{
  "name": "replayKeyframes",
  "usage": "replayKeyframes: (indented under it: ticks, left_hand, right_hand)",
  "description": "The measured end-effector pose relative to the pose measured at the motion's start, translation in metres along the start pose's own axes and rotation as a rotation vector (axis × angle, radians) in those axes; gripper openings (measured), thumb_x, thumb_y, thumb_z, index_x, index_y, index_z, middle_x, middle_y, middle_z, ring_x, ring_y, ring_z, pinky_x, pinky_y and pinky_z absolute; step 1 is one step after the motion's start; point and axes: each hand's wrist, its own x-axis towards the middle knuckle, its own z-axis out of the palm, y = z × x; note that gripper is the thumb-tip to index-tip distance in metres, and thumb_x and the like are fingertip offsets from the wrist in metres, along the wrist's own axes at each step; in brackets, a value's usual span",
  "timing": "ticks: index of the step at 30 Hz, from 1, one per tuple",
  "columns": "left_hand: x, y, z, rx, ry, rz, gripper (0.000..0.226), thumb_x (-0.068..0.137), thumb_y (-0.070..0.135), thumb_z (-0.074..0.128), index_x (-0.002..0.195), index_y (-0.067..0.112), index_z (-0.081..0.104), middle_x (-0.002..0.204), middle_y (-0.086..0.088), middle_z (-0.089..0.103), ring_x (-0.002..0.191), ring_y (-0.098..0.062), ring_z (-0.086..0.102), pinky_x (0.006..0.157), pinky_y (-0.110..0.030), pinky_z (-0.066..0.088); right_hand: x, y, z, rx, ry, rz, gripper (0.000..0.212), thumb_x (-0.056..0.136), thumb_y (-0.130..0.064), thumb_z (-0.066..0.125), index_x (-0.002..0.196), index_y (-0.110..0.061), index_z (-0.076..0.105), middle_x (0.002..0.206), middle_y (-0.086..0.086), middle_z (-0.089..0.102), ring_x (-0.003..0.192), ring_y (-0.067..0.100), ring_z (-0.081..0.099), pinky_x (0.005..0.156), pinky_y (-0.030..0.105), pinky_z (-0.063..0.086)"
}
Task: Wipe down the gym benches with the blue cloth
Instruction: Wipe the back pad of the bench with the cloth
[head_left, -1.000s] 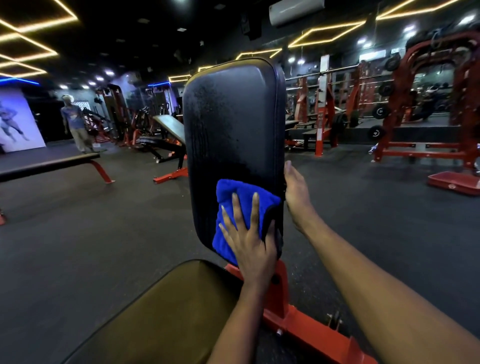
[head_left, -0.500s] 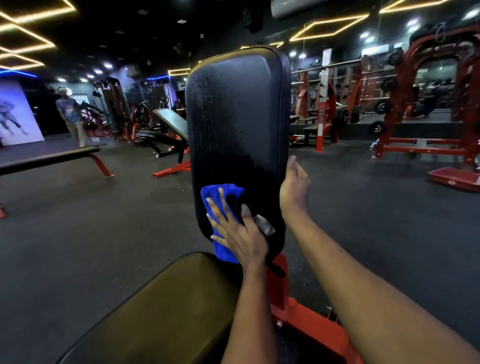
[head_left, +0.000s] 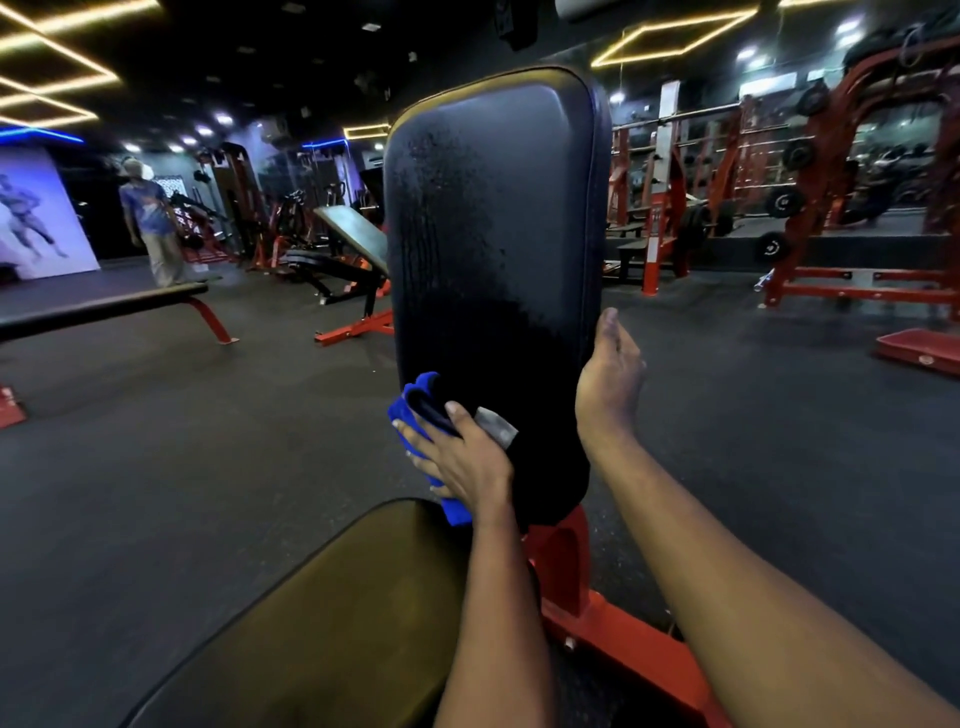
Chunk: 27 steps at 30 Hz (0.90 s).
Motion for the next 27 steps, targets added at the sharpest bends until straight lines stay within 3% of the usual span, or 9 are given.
replayKeyframes:
  ticks: [2, 3, 4, 7, 13, 17, 21, 23, 27]
  left_hand:
    - [0.009, 0.000, -0.002, -0.014, 0.012, -0.022, 0.064, 0.101, 0.053, 0.030, 0.156, 0.024, 0.014, 0.164, 0.013, -0.002, 0.150, -0.028, 0.007, 0.114, -0.058, 0.012]
    - [0.008, 0.000, -0.003, -0.017, 0.018, -0.028, 0.065, 0.101, 0.054, 0.030, 0.156, 0.024, 0.015, 0.164, 0.012, -0.001, 0.150, -0.029, 0.007, 0.115, -0.058, 0.011]
    - [0.002, -0.001, -0.004, -0.014, 0.015, -0.025, 0.066, 0.101, 0.054, 0.030, 0.156, 0.022, 0.015, 0.164, 0.011, -0.001, 0.150, -0.029, 0.007, 0.115, -0.057, 0.011]
    - [-0.030, -0.013, 0.000, 0.028, -0.034, 0.041, 0.070, 0.100, 0.055, 0.031, 0.157, 0.019, 0.013, 0.164, 0.010, -0.003, 0.150, -0.031, 0.005, 0.118, -0.055, 0.008]
    - [0.020, -0.011, -0.006, -0.003, -0.001, 0.034, 0.065, 0.103, 0.045, 0.034, 0.156, 0.013, 0.015, 0.165, -0.001, 0.007, 0.147, -0.036, 0.013, 0.118, -0.043, 0.012]
    - [0.060, -0.015, -0.017, -0.065, 0.005, -0.024, 0.064, 0.103, 0.045, 0.035, 0.154, 0.008, 0.023, 0.159, -0.014, 0.026, 0.145, -0.037, 0.025, 0.118, -0.044, 0.019]
    - [0.008, -0.022, -0.010, -0.058, 0.029, 0.069, 0.063, 0.104, 0.039, 0.035, 0.155, 0.006, 0.018, 0.163, -0.008, 0.014, 0.148, -0.033, 0.013, 0.118, -0.036, 0.010]
    - [-0.014, -0.027, -0.007, -0.048, 0.014, 0.103, 0.063, 0.104, 0.039, 0.035, 0.155, 0.009, 0.016, 0.164, -0.004, 0.010, 0.148, -0.033, 0.011, 0.118, -0.037, 0.008]
    - [0.017, -0.024, -0.005, -0.040, 0.026, 0.073, 0.063, 0.104, 0.037, 0.037, 0.155, 0.007, 0.017, 0.163, -0.008, 0.013, 0.146, -0.037, 0.017, 0.116, -0.038, 0.013]
  right_hand:
    - [-0.002, -0.003, -0.001, 0.015, 0.004, 0.008, 0.047, 0.106, -0.035, 0.037, 0.136, -0.005, 0.056, 0.115, -0.007, 0.054, 0.112, 0.001, 0.028, 0.081, 0.018, 0.043]
    - [-0.002, -0.003, 0.000, 0.015, 0.008, 0.012, 0.047, 0.106, -0.037, 0.038, 0.136, -0.005, 0.055, 0.117, -0.006, 0.059, 0.110, -0.012, 0.050, 0.076, 0.013, 0.046]
    - [-0.002, -0.003, 0.000, 0.008, 0.011, 0.016, 0.048, 0.106, -0.038, 0.038, 0.137, -0.006, 0.055, 0.121, -0.001, 0.064, 0.093, -0.016, 0.053, 0.073, 0.005, 0.045]
    - [0.000, 0.002, 0.002, -0.021, 0.025, 0.025, 0.048, 0.105, -0.039, 0.039, 0.136, -0.008, 0.056, 0.129, 0.002, 0.063, 0.108, -0.006, 0.051, 0.081, 0.000, 0.037]
    - [-0.005, -0.007, 0.002, -0.038, 0.073, -0.006, 0.044, 0.106, -0.034, 0.040, 0.127, -0.003, 0.063, 0.109, -0.002, 0.065, 0.114, -0.003, 0.046, 0.091, 0.034, 0.047]
    - [-0.011, -0.013, 0.001, -0.027, 0.072, -0.033, 0.045, 0.106, -0.030, 0.040, 0.114, 0.006, 0.065, 0.112, 0.029, 0.061, 0.112, 0.017, 0.039, 0.090, 0.044, 0.041]
    - [-0.015, -0.011, 0.001, -0.027, 0.093, -0.055, 0.045, 0.106, -0.030, 0.041, 0.103, 0.009, 0.063, 0.095, 0.029, 0.067, 0.090, 0.029, 0.059, 0.087, 0.055, 0.043]
    - [-0.014, -0.010, 0.001, -0.049, 0.108, -0.067, 0.044, 0.106, -0.030, 0.041, 0.100, 0.008, 0.064, 0.088, 0.027, 0.067, 0.083, 0.030, 0.059, 0.083, 0.057, 0.045]
    - [-0.013, -0.012, 0.000, -0.045, 0.097, -0.069, 0.043, 0.106, -0.024, 0.041, 0.103, 0.012, 0.063, 0.103, 0.034, 0.062, 0.107, 0.025, 0.045, 0.087, 0.049, 0.042]
